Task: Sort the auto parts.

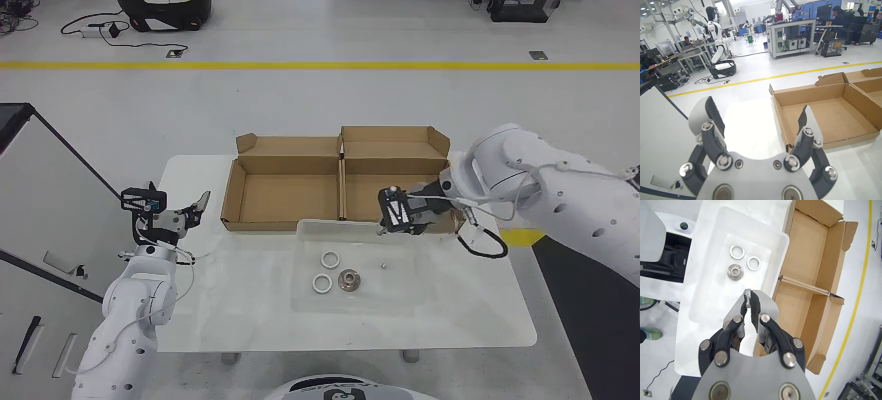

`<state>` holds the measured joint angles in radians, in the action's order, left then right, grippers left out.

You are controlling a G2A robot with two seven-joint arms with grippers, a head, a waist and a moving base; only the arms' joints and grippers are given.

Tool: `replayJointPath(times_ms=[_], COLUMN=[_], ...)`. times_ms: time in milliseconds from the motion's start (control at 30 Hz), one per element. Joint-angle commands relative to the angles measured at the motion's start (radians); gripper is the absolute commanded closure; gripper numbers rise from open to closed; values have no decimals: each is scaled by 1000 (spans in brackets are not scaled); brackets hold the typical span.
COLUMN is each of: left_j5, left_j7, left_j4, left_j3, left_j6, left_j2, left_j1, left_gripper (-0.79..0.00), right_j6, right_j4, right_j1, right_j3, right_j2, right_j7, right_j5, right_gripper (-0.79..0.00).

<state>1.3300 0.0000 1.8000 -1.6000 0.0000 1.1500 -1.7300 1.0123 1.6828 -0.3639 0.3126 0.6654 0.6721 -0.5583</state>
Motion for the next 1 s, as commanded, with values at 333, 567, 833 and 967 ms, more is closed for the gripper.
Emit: replayJointPath(times_ms=[333,567,833,967], left_j5=[0,0,0,0], left_j7=[0,0,0,0], left_j4=[0,0,0,0], left_j3=[0,0,0,0], left_j6=[0,0,0,0], left_j2=[0,0,0,0], left_j1=[0,0,0,0], left_gripper=[-785,-785,-785,-785], right_j6=[0,0,0,0], right_j4=[-68,-35,17,44], right_j1=[165,199,234,239], right_j3=[-123,-143,-143,-143], right_j2=[36,10,-50,-83], right_j7=[-278,-449,-632,-712], right_j5=[-14,12,51,46], right_gripper=[0,0,0,0])
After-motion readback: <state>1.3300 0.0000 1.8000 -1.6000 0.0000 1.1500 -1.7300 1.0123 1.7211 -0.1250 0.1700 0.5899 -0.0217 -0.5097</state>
